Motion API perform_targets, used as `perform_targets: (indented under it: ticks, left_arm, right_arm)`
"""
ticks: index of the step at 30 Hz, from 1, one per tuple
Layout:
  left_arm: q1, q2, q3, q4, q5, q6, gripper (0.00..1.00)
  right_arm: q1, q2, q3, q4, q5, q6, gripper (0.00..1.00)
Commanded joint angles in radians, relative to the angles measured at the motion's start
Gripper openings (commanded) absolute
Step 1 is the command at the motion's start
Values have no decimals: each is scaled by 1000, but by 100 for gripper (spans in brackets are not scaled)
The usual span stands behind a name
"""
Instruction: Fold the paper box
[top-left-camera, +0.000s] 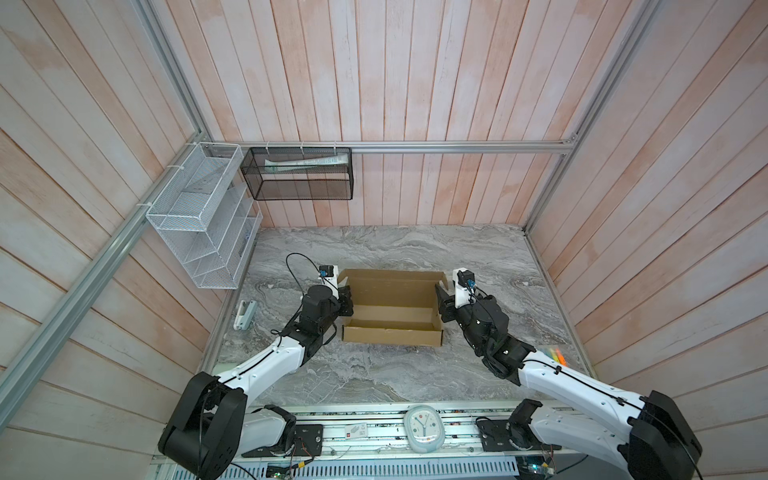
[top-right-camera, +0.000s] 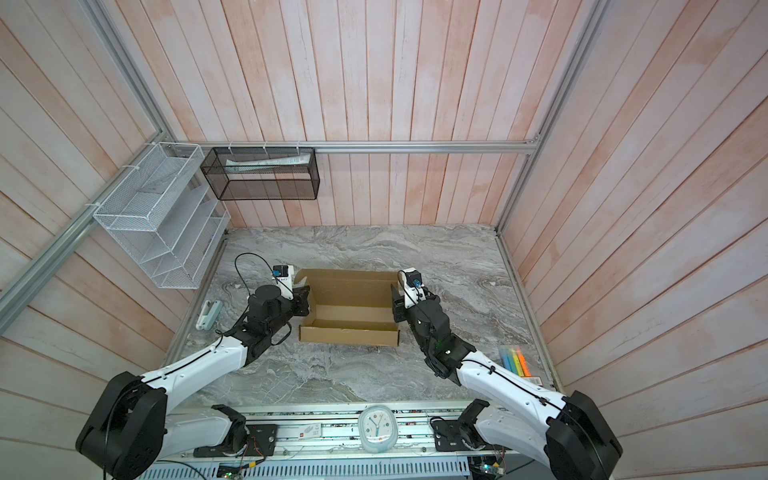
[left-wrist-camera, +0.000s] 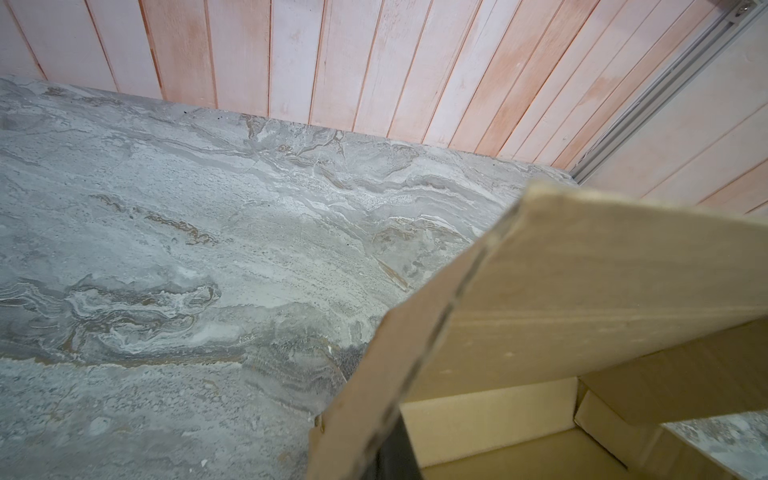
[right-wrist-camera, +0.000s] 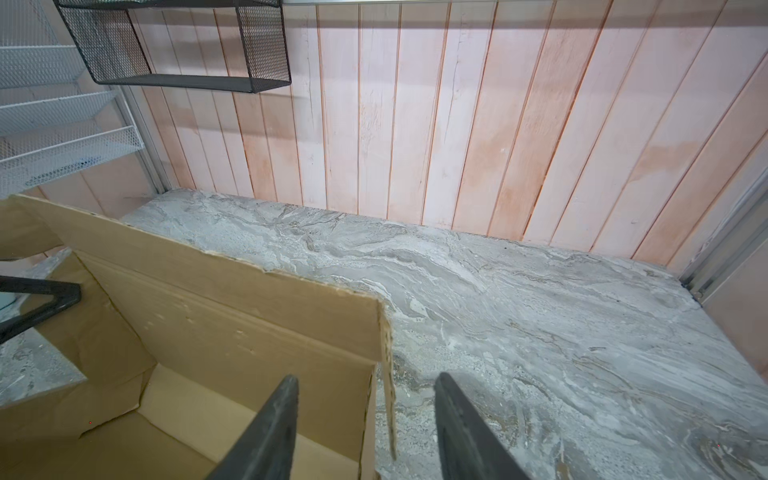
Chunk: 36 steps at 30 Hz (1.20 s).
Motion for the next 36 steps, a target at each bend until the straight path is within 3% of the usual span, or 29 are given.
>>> perform_targets:
  ticks: [1, 3, 8, 15, 22, 30, 36]
  left_arm:
    - [-2, -17, -17, -10, -7, 4, 0]
    - [-2, -14, -17, -9, -7, 4, 0]
    - [-2, -10, -7, -9, -4, 4, 0]
    - [-2, -10, -5, -12, -4, 6, 0]
    - [-2, -15, -3, -17, -6, 11, 0]
    - [-2, -26, -7, -19, -13, 20, 0]
    - [-2, -23, -10, -16, -18, 27, 0]
  right_arm:
    - [8, -6, 76, -122, -38, -57, 54]
    - [8, 3, 119, -164, -86, -64, 54]
    - [27, 26, 207, -276, -214, -41, 41]
    - [158, 66, 298, -397, -147, -58, 38]
    - [163, 157, 484, -489, -131, -239, 50]
    - [99, 345, 741, -729, -303, -454, 59]
    - [76, 466, 924, -872, -338, -581, 66]
